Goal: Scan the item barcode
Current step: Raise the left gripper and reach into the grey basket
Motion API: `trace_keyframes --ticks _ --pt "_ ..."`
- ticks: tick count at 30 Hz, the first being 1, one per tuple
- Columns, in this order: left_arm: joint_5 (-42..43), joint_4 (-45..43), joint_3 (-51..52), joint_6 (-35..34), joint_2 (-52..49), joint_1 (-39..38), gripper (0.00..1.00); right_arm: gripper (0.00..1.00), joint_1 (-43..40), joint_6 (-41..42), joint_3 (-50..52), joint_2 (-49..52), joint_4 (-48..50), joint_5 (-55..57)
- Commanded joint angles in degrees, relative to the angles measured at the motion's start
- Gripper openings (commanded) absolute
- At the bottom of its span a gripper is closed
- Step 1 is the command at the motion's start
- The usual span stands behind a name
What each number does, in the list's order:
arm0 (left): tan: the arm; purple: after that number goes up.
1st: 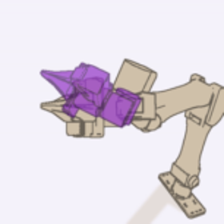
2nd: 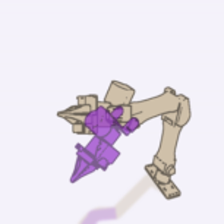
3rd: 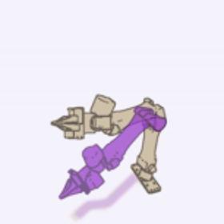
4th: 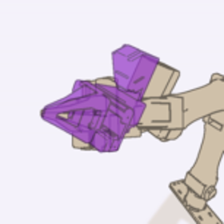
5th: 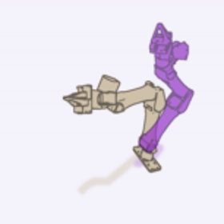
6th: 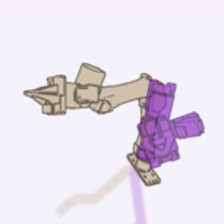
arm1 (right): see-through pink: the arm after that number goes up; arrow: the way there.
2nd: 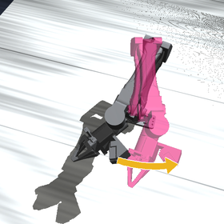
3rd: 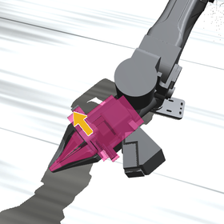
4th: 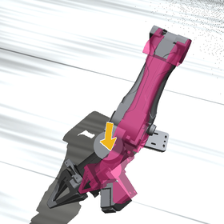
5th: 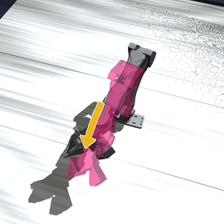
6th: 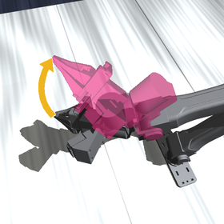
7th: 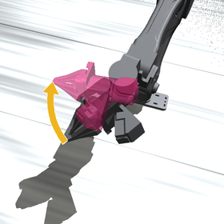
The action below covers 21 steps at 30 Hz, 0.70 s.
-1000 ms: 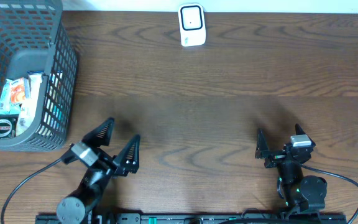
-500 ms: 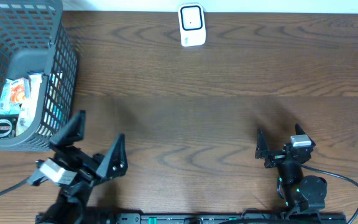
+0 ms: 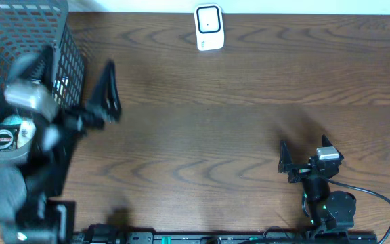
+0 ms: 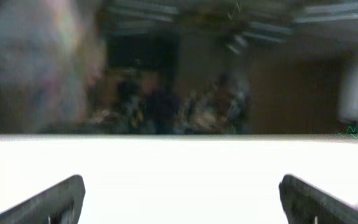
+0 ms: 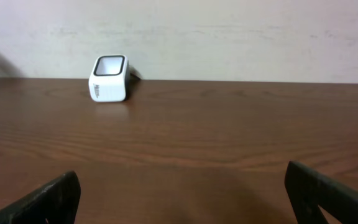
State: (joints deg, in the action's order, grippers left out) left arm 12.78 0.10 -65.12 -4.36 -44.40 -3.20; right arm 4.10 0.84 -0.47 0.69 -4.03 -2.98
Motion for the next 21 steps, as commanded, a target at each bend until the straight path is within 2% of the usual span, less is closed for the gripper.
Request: trace_keyframes --ticks 1,4,7,10,16,21 --pt "-15.74 9.90 -13.64 10.12 -7.30 0.11 0.97 0.99 0.35 0.37 0.11 -0.31 -0.20 0.04" --pt "-26.64 26.10 -28.79 12.13 -16.61 1.73 0.98 0.99 0.35 0.37 0.11 -0.31 -0.20 0.04" --pt "-27.17 39.21 -42.16 10.95 -25.68 6.01 0.98 0.99 0.35 0.37 0.11 -0.31 -0.20 0.04" --pt "-25.53 50.93 -53.92 6.34 -35.01 12.41 0.98 0.99 0.35 0.37 0.11 -0.31 -0.20 0.04" --pt "-16.15 54.14 -54.66 0.61 -40.46 20.37 0.98 0.99 0.35 0.37 0.11 -0.31 -0.20 0.04" --pt "-16.44 55.43 -53.44 0.68 -41.66 21.62 0.97 0.99 0.35 0.37 0.11 -0.31 -0.20 0.04"
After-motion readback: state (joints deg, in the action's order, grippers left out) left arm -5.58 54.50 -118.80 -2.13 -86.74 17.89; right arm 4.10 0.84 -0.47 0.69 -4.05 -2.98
